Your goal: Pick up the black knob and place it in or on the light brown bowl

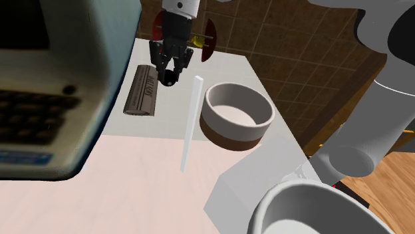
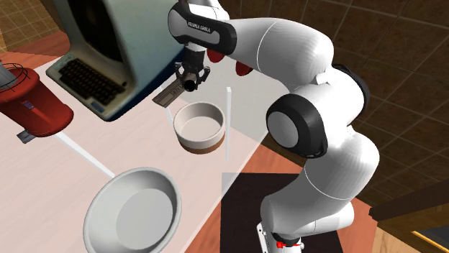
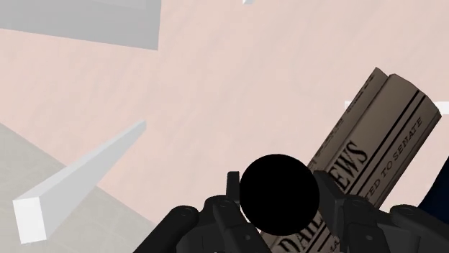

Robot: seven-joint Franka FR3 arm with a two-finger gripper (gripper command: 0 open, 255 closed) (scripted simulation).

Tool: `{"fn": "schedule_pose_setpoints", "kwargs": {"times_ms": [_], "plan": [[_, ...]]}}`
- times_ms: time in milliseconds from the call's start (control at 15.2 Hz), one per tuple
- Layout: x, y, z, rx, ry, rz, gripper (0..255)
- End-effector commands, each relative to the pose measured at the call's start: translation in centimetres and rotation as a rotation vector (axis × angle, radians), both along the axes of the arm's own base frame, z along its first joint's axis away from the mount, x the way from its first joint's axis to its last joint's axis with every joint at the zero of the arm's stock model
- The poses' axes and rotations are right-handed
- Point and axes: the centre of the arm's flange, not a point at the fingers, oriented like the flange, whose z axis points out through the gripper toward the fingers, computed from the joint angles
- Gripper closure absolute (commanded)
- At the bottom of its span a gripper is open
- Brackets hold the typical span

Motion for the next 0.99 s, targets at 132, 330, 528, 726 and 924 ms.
{"fn": "schedule_pose_setpoints", "kwargs": {"times_ms": [132, 330, 528, 726, 924], "plan": [[0.0, 0.0, 2.1, 0.000, 0.000, 0.000, 255], [0.0, 0.0, 3.7, 0.000, 0.000, 0.000, 255], [0.0, 0.0, 5.3, 0.000, 0.000, 0.000, 255], [0.0, 0.0, 6.9, 0.000, 0.000, 0.000, 255], [0.0, 0.0, 8.5, 0.000, 0.000, 0.000, 255]]}}
